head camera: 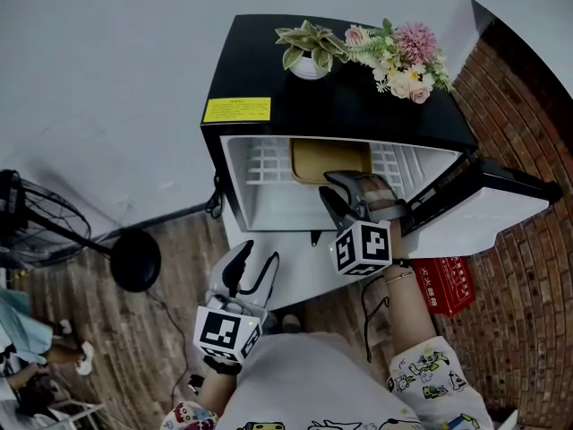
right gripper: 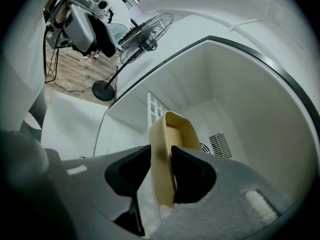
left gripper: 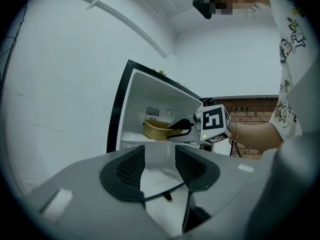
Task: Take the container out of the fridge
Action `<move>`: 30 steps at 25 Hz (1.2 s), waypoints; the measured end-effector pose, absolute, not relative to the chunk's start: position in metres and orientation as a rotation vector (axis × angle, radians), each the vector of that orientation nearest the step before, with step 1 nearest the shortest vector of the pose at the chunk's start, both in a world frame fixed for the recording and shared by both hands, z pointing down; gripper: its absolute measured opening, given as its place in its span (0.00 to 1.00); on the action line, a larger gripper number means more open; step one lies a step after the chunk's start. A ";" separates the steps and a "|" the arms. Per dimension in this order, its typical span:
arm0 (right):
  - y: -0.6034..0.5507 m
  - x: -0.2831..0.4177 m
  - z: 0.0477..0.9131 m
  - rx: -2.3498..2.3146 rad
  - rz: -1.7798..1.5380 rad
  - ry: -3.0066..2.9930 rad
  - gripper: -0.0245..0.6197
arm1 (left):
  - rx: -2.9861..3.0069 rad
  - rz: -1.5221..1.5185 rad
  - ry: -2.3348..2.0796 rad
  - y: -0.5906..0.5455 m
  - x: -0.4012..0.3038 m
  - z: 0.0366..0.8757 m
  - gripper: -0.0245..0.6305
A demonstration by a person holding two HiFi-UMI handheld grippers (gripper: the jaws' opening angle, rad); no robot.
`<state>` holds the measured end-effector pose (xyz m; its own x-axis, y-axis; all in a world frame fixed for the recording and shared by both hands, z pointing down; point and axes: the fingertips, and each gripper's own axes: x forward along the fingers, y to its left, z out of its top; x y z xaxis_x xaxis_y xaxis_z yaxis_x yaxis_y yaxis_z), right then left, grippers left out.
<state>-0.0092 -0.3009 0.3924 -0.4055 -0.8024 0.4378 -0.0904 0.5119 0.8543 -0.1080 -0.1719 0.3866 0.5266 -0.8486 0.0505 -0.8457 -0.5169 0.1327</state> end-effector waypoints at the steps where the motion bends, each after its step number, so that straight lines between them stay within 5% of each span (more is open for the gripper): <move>1: -0.300 -0.009 0.392 0.744 -0.969 -1.826 0.21 | 2.620 -0.033 -1.464 -0.172 -0.108 0.387 0.32; 30: -0.275 -0.003 0.399 0.747 -0.957 -1.794 0.07 | 2.637 -0.043 -1.452 -0.157 -0.111 0.380 0.32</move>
<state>-0.0034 -0.2750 0.3987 -0.3755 -0.8115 0.4477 -0.0801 0.5097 0.8566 -0.1105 -0.1570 0.3801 0.5364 -0.8431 0.0384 -0.8394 -0.5282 0.1282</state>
